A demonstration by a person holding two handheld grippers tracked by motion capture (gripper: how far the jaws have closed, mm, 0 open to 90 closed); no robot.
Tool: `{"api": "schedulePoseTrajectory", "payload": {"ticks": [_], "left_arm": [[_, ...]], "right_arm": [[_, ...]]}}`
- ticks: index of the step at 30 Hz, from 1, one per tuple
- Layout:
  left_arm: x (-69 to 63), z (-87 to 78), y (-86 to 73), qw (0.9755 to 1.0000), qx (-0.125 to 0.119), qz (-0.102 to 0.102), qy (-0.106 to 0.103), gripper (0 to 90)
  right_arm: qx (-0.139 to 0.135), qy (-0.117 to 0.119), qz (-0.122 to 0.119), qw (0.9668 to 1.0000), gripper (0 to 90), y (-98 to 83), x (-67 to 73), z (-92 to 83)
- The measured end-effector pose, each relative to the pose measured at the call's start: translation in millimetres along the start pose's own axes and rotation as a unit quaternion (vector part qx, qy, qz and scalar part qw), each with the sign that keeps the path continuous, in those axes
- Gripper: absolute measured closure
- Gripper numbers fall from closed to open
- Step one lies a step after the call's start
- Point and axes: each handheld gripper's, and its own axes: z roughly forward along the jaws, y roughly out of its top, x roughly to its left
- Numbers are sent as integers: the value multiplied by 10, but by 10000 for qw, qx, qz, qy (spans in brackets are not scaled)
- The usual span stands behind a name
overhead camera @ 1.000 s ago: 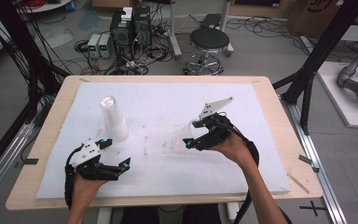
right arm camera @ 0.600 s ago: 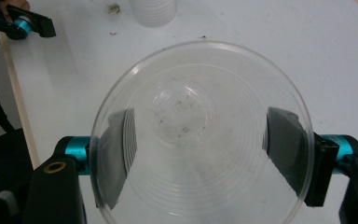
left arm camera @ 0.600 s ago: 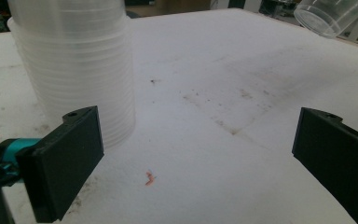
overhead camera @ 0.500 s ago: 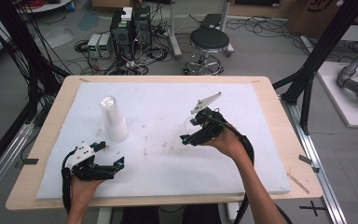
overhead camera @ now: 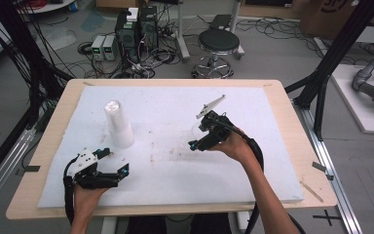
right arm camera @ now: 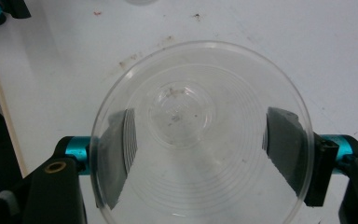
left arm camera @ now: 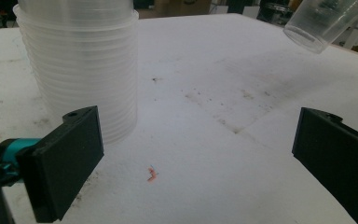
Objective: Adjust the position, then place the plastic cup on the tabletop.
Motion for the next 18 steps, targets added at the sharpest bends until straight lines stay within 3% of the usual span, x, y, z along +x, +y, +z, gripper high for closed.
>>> {"api": "schedulePoseTrajectory", "payload": {"ticks": [18], "left_arm": [[-4,-5,-4,10000,-12,16,-12,18]], "right_arm": [[21,-1,-38,10000,259,-7,-4,-4]]}}
